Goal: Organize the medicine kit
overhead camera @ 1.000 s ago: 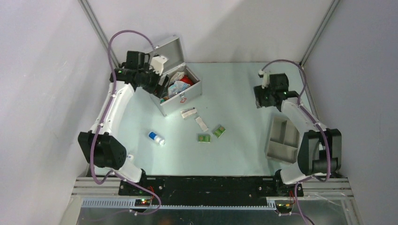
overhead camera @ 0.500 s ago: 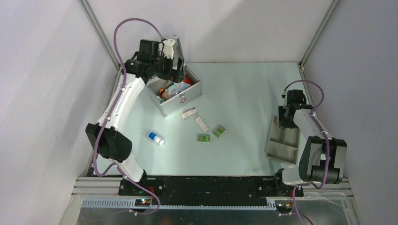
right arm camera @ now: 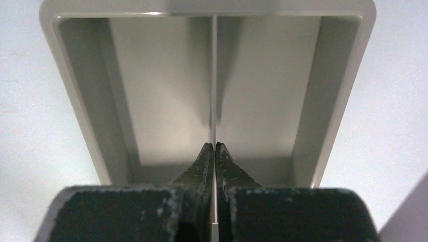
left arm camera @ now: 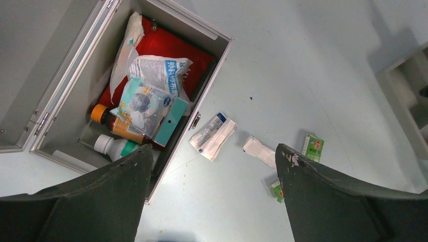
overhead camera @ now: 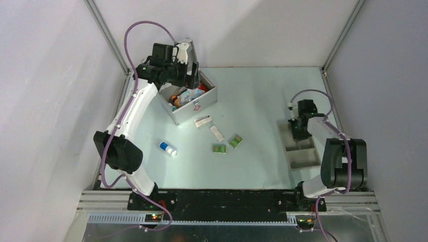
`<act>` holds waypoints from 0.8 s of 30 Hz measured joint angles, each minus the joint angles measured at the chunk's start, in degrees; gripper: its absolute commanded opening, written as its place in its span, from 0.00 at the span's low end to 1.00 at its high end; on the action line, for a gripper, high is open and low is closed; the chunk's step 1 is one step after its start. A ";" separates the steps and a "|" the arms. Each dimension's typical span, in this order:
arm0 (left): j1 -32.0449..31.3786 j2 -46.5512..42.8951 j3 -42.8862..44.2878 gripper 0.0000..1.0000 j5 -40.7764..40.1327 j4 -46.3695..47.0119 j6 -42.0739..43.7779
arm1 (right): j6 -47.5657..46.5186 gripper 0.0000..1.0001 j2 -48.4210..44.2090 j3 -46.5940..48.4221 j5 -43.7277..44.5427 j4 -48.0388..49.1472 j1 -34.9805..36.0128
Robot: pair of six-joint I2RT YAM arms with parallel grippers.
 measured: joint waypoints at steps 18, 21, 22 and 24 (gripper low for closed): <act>0.02 -0.37 -3.96 0.91 9.97 0.13 19.56 | -36.17 0.37 21.86 21.38 -22.29 7.74 30.97; -0.15 -0.35 -5.09 0.90 12.98 -0.13 25.99 | -42.36 0.51 23.52 22.91 -22.25 5.81 30.32; -0.26 -0.26 -5.14 0.90 14.21 -0.20 28.30 | -43.58 0.54 23.50 23.82 -22.62 4.37 29.81; -0.66 -0.09 -5.14 0.88 16.90 -0.11 32.54 | -44.02 0.59 22.69 25.64 -23.80 2.32 28.41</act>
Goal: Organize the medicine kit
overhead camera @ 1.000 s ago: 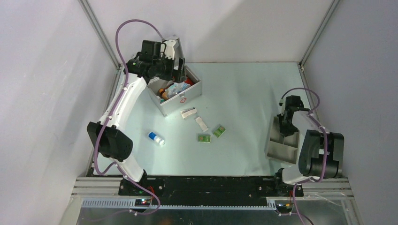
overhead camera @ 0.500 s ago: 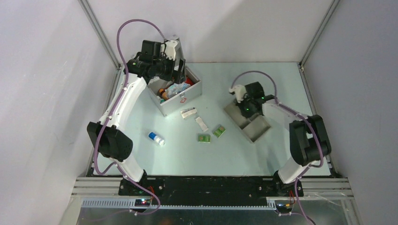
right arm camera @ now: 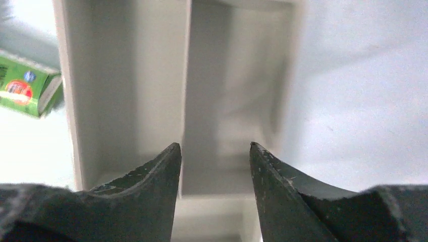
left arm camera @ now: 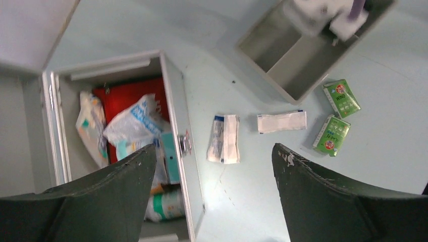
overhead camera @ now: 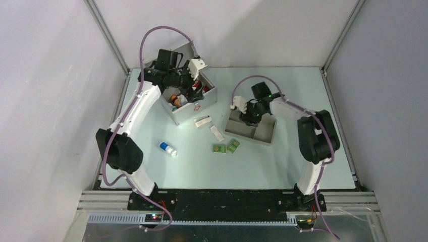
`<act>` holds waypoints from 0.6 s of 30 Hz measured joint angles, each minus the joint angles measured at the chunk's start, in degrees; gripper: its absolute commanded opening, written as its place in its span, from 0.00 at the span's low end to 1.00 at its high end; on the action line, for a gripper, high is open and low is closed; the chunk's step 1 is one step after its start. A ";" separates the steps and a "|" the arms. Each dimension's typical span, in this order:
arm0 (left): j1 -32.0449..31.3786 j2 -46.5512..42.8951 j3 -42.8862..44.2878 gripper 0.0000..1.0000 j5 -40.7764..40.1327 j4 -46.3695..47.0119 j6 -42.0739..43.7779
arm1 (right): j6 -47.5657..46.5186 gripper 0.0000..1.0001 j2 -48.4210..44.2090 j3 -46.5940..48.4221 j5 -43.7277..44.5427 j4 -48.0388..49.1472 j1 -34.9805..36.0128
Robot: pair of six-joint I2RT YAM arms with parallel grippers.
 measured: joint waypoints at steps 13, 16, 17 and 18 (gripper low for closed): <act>-12.13 14.16 1.62 0.72 10.78 2.08 22.53 | 18.29 0.60 -29.00 3.56 -11.87 -15.93 -27.93; -15.93 15.85 -0.46 0.67 10.58 2.23 27.74 | 24.06 0.60 -28.94 2.08 -12.61 -16.04 -30.29; -17.11 16.92 -0.46 0.66 10.56 2.23 28.92 | 25.55 0.60 -28.94 1.33 -12.94 -16.28 -30.47; -18.16 18.10 -0.35 0.64 10.45 2.47 29.81 | 26.86 0.60 -28.94 0.81 -13.27 -16.52 -30.51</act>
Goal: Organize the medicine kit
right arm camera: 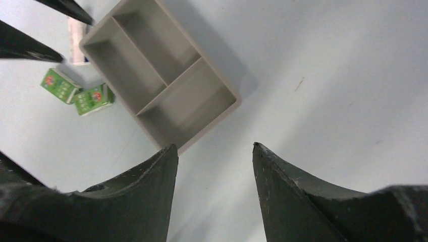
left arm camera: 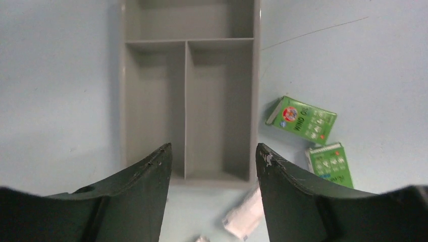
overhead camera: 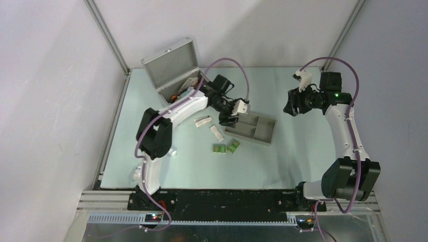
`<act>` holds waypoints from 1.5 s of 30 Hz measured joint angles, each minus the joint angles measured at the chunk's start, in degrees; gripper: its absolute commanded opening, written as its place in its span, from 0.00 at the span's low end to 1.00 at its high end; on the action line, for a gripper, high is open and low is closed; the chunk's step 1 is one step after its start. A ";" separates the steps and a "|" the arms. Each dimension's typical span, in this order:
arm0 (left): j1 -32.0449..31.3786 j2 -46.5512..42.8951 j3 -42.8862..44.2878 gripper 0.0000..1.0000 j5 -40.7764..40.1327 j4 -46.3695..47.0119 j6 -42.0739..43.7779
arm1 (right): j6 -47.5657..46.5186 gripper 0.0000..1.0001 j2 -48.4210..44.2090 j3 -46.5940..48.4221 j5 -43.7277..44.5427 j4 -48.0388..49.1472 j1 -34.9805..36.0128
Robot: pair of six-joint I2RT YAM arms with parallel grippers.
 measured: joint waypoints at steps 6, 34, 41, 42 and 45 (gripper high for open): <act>-3.32 8.74 4.44 0.55 -2.32 0.24 1.31 | 5.40 0.58 -0.39 -0.63 -3.04 0.09 0.00; -9.77 18.53 14.69 0.19 -22.95 -4.70 10.71 | 8.44 0.54 -2.54 -1.60 -8.37 1.42 -4.61; -9.38 18.53 15.15 0.00 -20.44 -5.73 11.43 | 8.39 0.54 -1.11 -1.62 -8.28 1.36 -5.05; -9.22 18.53 15.58 0.00 -19.71 -6.27 11.32 | 8.39 0.54 -0.83 -1.60 -8.15 1.36 -5.16; -8.46 18.53 18.58 0.00 -16.85 -7.39 9.57 | 8.37 0.55 -0.31 -1.60 -7.74 1.40 -5.60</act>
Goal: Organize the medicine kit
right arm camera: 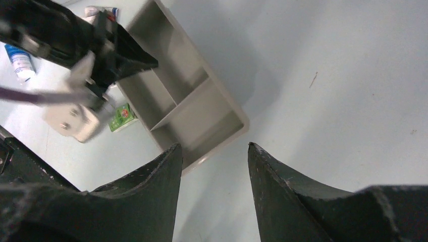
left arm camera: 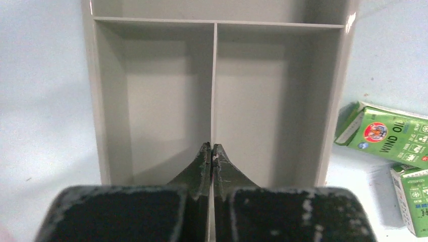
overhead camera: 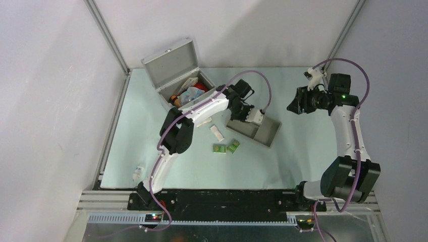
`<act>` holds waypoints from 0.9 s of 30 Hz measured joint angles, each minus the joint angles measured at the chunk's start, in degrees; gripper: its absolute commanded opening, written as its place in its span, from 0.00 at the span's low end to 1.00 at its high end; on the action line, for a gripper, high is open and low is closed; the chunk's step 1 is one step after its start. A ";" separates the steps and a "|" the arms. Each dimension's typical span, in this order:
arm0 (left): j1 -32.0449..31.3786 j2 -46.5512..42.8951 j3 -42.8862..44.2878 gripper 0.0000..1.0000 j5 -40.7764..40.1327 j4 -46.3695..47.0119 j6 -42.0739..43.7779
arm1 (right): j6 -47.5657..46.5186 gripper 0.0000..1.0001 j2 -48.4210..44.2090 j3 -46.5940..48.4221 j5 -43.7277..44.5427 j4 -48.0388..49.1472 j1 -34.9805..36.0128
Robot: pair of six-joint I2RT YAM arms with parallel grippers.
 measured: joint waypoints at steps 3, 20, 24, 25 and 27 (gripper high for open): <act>1.57 0.00 5.38 0.00 2.95 -0.68 -3.72 | 0.11 0.54 0.52 0.02 0.39 0.11 -0.50; 22.16 -16.04 13.66 0.00 -16.65 -3.98 -26.99 | 7.65 0.53 11.02 8.74 1.01 3.72 0.37; 25.70 -16.11 11.37 0.00 -20.83 -6.16 -31.47 | 7.93 0.53 11.04 8.74 1.49 4.13 2.89; 26.21 -16.11 10.67 0.00 -20.98 -6.64 -32.37 | 7.91 0.53 11.13 8.74 1.57 4.09 3.61; 27.10 -16.11 9.09 0.00 -20.90 -7.23 -33.73 | 7.76 0.53 11.34 8.74 1.70 4.04 4.98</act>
